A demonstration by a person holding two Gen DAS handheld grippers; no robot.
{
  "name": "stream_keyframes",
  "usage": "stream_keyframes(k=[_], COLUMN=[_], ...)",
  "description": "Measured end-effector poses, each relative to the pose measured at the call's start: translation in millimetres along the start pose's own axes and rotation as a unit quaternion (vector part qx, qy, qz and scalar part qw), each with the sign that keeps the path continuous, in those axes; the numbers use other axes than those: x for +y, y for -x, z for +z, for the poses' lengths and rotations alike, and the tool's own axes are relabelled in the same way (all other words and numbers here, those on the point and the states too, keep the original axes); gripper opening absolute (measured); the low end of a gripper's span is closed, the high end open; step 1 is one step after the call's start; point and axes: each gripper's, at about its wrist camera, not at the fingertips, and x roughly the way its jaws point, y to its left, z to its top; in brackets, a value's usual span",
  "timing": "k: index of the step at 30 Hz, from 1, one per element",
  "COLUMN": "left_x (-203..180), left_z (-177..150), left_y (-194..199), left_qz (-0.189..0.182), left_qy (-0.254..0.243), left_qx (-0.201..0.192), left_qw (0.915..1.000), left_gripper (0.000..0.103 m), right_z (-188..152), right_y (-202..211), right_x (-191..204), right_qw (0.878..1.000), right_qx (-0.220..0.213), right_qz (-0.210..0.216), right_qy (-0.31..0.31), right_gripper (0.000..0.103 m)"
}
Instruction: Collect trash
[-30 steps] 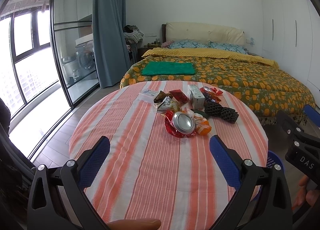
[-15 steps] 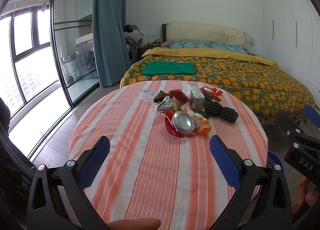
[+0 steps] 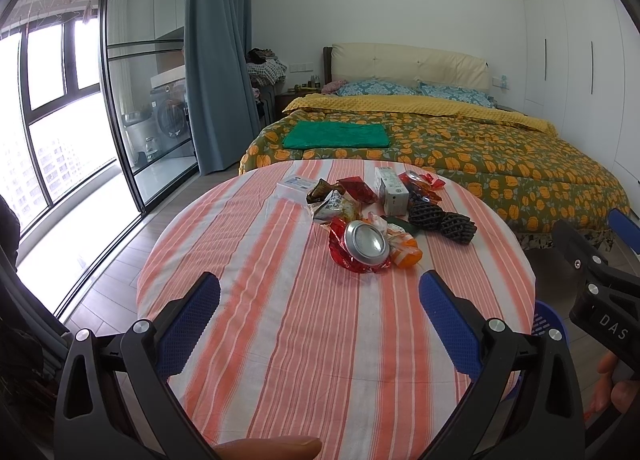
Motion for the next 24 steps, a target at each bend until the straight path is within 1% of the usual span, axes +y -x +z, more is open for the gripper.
stream_keyframes(k=[4,10,14,16,18,22,24], left_x=[0.4,7.4,12.4,12.2,11.4,6.4,5.7], left_z=[-3.0,-9.2,-8.1,-9.2,-10.5,-24.2,-32.4], left_y=[-0.7,-8.7,-17.5,-24.7,-34.7,-66.6,-80.5], left_qz=[0.000,0.002,-0.003,-0.003,-0.001,-0.017,-0.026], left_qy=[0.000,0.009,0.017,0.011,0.006,-0.012,-0.007], left_qx=[0.002,0.018,0.022,0.030,0.044,0.106,0.125], left_qw=[1.0000,0.9998,0.9996,0.9995,0.9990,0.9941,0.9917], left_gripper=[0.099,0.099,0.099,0.099,0.099,0.099,0.099], right_z=[-1.2,-4.9,-8.2,-10.8,-14.3,-21.9,-26.0], right_y=[-1.7,-5.9,-12.4,-17.9,-22.4,-33.4,-38.7], right_x=[-1.0,1.3,1.6,0.9,0.3,1.5,1.2], right_qw=[1.000,1.000,1.000,1.000,1.000,0.999,0.999], right_qx=[0.004,0.008,0.015,0.022,0.028,0.042,0.049], right_qz=[-0.001,-0.002,-0.002,-0.003,-0.003,0.000,0.002], right_qy=[0.000,0.000,-0.001,-0.002,-0.003,-0.001,-0.001], right_gripper=[0.099,0.098,0.099,0.098,0.098,0.098,0.098])
